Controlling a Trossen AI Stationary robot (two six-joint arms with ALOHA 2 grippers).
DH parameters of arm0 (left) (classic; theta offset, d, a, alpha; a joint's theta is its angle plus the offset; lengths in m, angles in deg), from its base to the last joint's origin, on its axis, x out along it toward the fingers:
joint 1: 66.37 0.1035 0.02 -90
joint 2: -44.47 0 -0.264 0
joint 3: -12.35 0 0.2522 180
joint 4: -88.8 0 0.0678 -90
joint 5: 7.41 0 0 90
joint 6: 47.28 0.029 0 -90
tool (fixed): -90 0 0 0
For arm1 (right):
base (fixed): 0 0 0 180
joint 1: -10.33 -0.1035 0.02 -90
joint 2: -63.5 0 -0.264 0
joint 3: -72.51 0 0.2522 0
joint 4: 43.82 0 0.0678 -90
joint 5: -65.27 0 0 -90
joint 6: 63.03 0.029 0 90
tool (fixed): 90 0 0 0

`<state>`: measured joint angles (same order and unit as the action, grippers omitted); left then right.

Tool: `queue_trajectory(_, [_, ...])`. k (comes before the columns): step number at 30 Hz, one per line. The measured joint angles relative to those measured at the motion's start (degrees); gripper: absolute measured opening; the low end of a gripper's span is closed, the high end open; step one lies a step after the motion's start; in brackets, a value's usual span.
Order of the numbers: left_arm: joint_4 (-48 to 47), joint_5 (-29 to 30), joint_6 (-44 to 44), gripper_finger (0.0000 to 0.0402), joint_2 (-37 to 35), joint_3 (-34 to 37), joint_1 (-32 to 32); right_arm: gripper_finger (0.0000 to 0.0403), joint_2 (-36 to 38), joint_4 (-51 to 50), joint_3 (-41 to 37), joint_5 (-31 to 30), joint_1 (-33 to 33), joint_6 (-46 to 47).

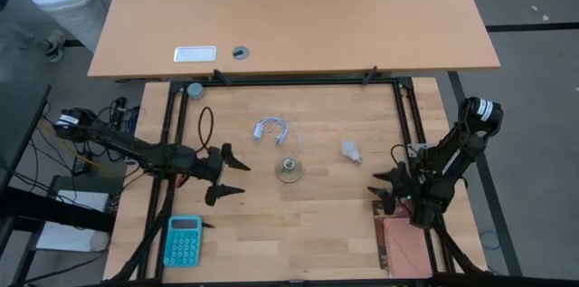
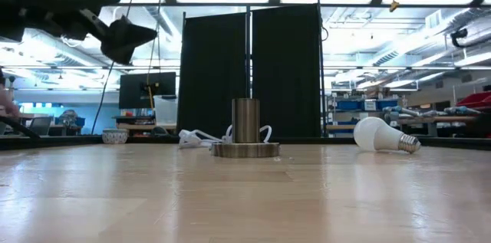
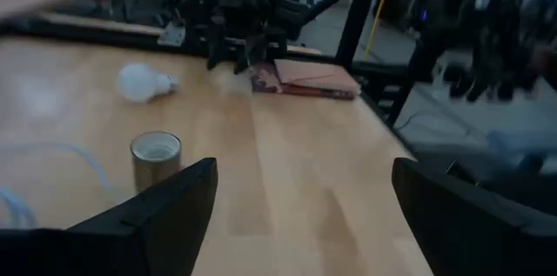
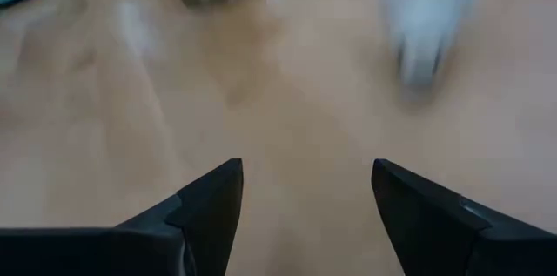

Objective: Screw lightbulb
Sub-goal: Return to Home Position

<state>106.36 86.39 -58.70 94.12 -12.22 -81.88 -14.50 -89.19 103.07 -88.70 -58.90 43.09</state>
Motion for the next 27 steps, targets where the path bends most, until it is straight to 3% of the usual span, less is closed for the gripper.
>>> queue_trajectory(5, [3.04, 0.19, -5.54, 0.0351, 0.0, -0.01, 0.0, 0.0257, 0.04, 7.55, 0.02, 12.57, 0.07, 5.55])
queue_trajectory(9, [5.34, 0.22, -5.35, 0.0351, 0.0, -0.01, 0.0, 0.0258, 0.11, 9.15, 0.02, 12.92, -0.01, 3.22])
queue_trajectory(14, [5.65, 0.39, -5.35, 0.0351, 0.0, -0.04, 0.0, 0.0256, 0.05, 10.35, -0.13, 6.45, 0.04, -4.75])
queue_trajectory(27, [-1.05, 0.52, -5.35, 0.0351, -5.27, -0.09, 0.02, 0.0257, 5.71, 10.54, -0.2, 17.55, 0.12, -8.89])
